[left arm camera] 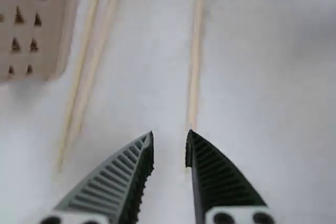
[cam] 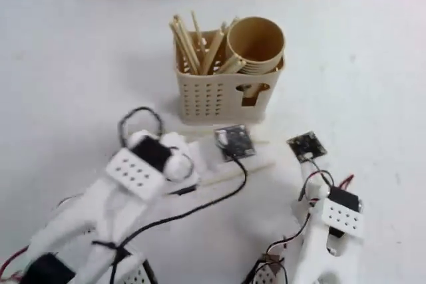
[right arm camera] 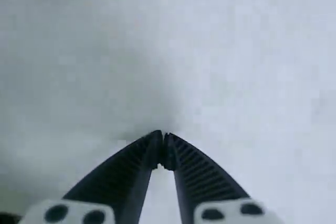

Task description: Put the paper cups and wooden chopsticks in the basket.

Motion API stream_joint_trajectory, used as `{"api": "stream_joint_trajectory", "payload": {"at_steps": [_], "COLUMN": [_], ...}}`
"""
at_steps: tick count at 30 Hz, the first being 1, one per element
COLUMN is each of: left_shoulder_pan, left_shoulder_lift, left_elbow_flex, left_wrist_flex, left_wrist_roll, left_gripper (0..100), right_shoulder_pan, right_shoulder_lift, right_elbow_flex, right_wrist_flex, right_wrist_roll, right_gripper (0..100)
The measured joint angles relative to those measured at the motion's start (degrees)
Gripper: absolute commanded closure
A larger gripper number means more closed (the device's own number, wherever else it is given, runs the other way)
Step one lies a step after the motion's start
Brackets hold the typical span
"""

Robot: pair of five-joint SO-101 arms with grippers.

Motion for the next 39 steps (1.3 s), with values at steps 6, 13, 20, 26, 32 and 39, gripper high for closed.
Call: {"api": "stream_joint_trajectory", "payload": {"at_steps": [6,13,20,26,32,39], "left_shoulder_pan": [7.47,8.0,8.26,7.74,7.56,7.21], "left_shoulder_lift": [18.29,35.16,41.14,44.57,48.26,49.32], "left_elbow_flex": [-7.03,-17.05,-20.31,-22.33,-26.9,-29.71], "left_wrist_flex": [-8.79,-9.41,-9.58,-9.32,-5.19,-1.67], "left_wrist_roll": [4.13,7.3,8.26,10.46,10.9,10.29], "left_gripper": [88,81,81,88,98,98], "right_shoulder_pan": [1.49,1.49,1.32,1.32,1.32,1.32], "right_shoulder_lift": [0.0,-5.01,-19.52,-25.32,-25.32,-25.32], "right_elbow_flex": [0.53,3.25,8.0,9.32,9.32,9.32], "right_wrist_flex": [-0.79,-0.7,3.08,4.75,4.75,4.75], "right_wrist_roll": [0.09,0.09,0.09,0.09,0.09,0.09], "right_gripper": [98.1,98.1,98.1,98.1,98.1,98.1]}}
